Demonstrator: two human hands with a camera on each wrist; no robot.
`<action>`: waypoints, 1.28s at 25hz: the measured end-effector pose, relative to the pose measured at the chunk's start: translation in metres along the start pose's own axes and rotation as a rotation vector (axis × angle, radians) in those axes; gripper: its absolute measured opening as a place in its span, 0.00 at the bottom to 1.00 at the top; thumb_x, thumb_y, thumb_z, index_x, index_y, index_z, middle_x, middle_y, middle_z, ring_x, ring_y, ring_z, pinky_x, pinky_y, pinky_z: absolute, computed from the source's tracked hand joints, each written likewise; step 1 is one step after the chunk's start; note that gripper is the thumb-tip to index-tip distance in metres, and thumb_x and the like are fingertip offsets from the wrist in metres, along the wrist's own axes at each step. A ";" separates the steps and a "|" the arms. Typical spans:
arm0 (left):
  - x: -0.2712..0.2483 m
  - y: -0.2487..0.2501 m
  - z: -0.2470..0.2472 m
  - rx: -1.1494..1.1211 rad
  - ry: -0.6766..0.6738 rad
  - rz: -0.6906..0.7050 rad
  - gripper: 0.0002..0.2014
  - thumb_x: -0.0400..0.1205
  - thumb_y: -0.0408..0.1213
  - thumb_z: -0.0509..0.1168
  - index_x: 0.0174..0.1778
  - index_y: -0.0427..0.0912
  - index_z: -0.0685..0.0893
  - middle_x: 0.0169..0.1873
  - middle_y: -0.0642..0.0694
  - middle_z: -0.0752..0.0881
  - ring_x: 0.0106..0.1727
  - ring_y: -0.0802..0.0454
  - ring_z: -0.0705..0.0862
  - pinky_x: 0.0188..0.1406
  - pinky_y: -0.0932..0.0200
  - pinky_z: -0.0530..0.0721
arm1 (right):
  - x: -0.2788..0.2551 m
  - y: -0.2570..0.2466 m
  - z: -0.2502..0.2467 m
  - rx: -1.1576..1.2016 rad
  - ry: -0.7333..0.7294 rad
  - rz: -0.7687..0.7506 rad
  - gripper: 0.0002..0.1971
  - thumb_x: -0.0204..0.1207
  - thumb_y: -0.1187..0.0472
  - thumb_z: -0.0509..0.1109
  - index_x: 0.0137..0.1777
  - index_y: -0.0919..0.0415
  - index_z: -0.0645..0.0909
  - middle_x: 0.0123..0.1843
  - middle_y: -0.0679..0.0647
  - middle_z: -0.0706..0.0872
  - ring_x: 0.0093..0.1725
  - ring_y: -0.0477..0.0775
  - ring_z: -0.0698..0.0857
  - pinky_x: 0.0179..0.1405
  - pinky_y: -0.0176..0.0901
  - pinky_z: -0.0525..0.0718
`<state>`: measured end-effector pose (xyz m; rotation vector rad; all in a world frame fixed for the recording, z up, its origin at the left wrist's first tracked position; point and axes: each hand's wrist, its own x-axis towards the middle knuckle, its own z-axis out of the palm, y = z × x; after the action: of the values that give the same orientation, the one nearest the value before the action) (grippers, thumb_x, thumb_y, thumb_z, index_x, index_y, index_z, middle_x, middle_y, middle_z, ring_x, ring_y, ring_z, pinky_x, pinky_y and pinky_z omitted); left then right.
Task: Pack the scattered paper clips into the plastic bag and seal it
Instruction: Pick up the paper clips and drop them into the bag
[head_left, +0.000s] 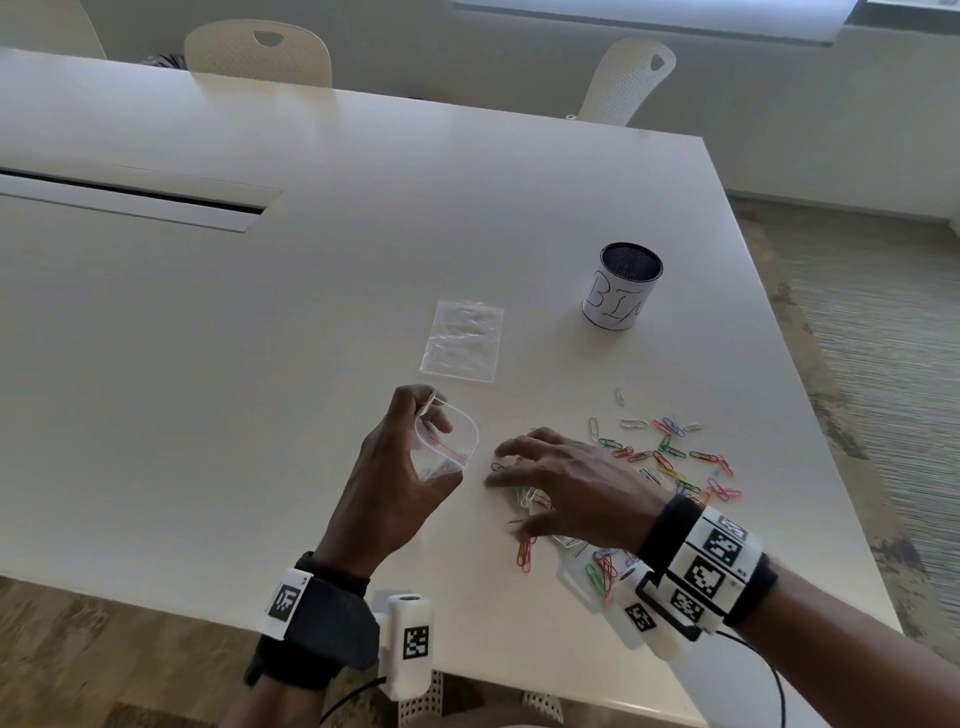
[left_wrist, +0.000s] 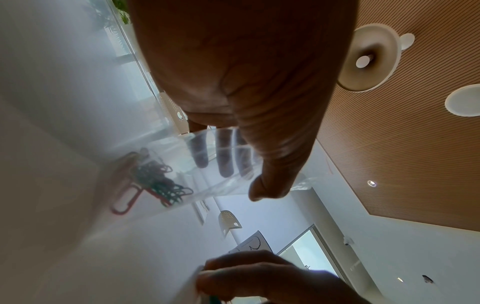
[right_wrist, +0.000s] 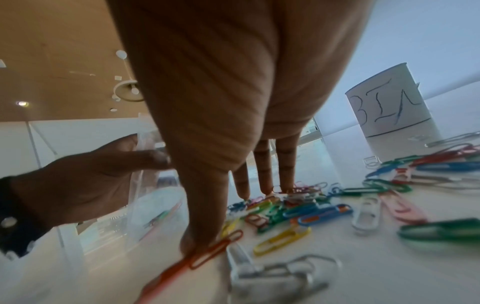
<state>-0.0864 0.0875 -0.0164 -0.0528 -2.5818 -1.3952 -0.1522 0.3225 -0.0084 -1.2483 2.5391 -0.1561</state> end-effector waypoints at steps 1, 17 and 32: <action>0.001 0.000 0.001 0.000 -0.004 0.001 0.31 0.75 0.32 0.81 0.67 0.55 0.72 0.52 0.57 0.85 0.54 0.56 0.85 0.48 0.62 0.85 | -0.001 0.000 0.002 0.009 0.016 -0.002 0.28 0.81 0.39 0.71 0.81 0.39 0.75 0.84 0.47 0.74 0.81 0.50 0.72 0.74 0.44 0.77; 0.021 0.003 0.018 0.039 -0.031 0.050 0.31 0.75 0.31 0.81 0.67 0.53 0.71 0.53 0.60 0.84 0.55 0.57 0.85 0.48 0.66 0.82 | 0.010 -0.010 0.008 0.035 0.213 0.042 0.09 0.88 0.68 0.66 0.56 0.62 0.89 0.48 0.54 0.86 0.46 0.52 0.85 0.47 0.48 0.90; 0.039 0.005 0.029 0.029 -0.069 0.060 0.32 0.74 0.32 0.81 0.67 0.54 0.71 0.54 0.62 0.83 0.57 0.60 0.83 0.53 0.76 0.78 | -0.011 0.018 -0.050 1.004 0.535 0.310 0.05 0.75 0.65 0.83 0.49 0.61 0.94 0.44 0.56 0.97 0.46 0.59 0.95 0.55 0.52 0.95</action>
<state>-0.1287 0.1116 -0.0201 -0.1764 -2.6324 -1.3578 -0.1748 0.3403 0.0374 -0.4276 2.3766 -1.6146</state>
